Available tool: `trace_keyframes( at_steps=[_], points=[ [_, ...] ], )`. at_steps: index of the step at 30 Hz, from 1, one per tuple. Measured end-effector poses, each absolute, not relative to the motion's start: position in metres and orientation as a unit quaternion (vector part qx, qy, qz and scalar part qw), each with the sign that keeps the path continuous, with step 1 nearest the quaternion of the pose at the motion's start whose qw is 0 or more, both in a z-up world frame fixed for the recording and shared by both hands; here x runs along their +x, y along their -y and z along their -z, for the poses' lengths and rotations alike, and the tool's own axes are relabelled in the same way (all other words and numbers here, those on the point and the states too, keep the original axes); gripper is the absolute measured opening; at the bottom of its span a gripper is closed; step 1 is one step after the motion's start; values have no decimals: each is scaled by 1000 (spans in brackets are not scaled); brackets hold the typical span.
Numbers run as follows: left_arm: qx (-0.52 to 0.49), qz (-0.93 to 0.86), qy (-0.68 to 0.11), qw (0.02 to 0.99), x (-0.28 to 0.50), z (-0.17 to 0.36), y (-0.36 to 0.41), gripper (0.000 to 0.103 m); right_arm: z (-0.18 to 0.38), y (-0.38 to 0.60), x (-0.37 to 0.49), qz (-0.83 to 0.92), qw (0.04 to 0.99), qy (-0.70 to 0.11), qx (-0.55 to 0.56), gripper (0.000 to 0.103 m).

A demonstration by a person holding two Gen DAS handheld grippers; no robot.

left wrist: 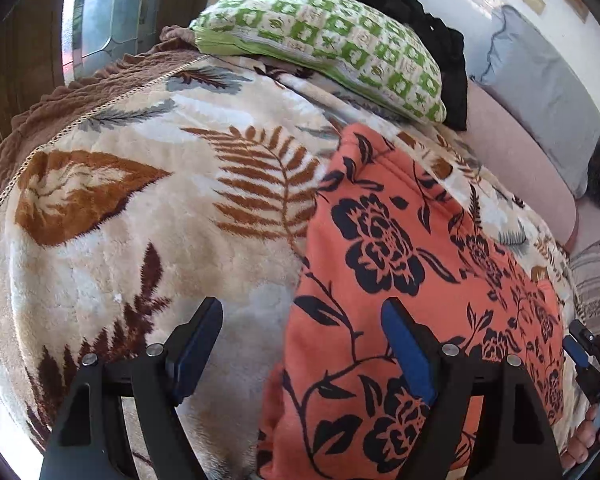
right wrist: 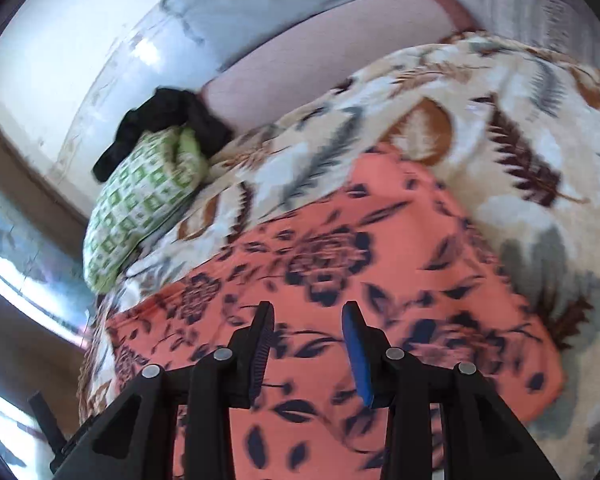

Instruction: Fold small clothes

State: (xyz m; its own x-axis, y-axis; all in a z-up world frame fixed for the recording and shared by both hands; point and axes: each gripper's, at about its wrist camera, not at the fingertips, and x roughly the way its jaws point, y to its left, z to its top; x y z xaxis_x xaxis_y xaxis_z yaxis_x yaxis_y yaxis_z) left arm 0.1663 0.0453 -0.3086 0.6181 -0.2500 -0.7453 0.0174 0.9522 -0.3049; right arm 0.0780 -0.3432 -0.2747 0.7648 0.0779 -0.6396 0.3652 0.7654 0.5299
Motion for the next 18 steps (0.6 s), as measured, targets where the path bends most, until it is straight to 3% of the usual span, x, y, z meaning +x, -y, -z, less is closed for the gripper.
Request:
trace_keyframes(
  at_steps=[5, 10, 18],
  points=[
    [-112, 57, -452, 883, 172, 314, -43, 83, 264, 249, 168, -58, 875, -385, 287, 39],
    [-77, 51, -456, 885, 174, 315, -36, 84, 288, 167, 249, -119, 848, -451, 252, 39],
    [-36, 60, -464, 883, 177, 326, -24, 103, 325, 147, 332, -54, 835, -487, 250, 37]
  ],
)
